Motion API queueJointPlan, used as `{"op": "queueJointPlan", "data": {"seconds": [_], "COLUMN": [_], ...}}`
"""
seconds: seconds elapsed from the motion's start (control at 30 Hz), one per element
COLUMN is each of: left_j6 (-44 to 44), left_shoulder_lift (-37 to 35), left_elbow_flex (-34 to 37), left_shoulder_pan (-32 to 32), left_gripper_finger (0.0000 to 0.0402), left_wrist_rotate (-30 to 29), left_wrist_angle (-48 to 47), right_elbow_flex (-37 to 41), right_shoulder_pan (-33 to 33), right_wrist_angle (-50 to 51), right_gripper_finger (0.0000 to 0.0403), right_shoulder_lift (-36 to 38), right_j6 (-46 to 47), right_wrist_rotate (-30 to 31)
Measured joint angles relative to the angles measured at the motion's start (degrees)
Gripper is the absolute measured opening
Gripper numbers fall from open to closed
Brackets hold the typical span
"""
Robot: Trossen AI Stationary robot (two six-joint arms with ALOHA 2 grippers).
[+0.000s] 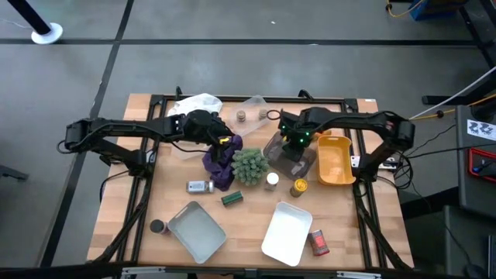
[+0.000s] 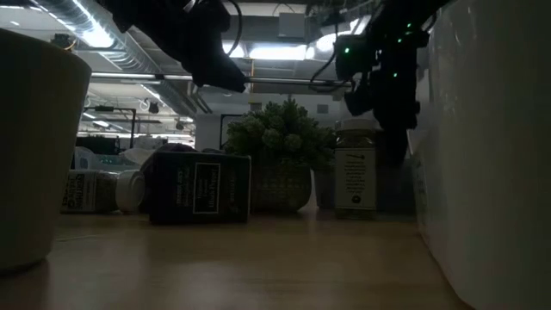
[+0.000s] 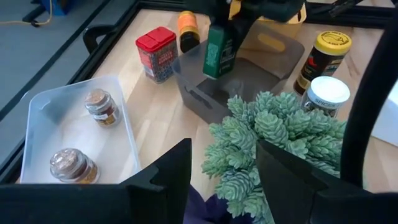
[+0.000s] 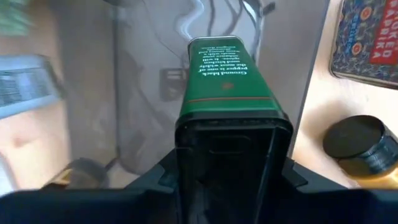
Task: Sort spices by type
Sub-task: Put the top green seasoning can into the black bin
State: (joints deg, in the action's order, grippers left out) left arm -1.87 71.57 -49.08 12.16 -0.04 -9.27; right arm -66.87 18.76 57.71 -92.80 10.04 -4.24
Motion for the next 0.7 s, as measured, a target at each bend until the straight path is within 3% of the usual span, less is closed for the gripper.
{"op": "queueJointPlan", "data": {"seconds": [0.47,0.7], "left_j6": [0.4,0.4], "left_shoulder_lift": [0.0,0.0], "left_elbow_flex": [0.0,0.0], "left_shoulder_pan": [-0.1,-0.1], "left_gripper_finger": [0.0163,0.0163], "left_wrist_rotate": [0.0,0.0], "left_wrist_angle": [0.1,0.0], "right_elbow_flex": [0.0,0.0], "right_shoulder_pan": [0.0,0.0], "right_wrist_angle": [-0.7,-1.6], "right_gripper_finger": [0.0128,0.0154], "right_shoulder_lift": [-6.0,-6.5], "right_j6": [-0.3,-0.3], "right_wrist_rotate": [2.7,2.2]}}
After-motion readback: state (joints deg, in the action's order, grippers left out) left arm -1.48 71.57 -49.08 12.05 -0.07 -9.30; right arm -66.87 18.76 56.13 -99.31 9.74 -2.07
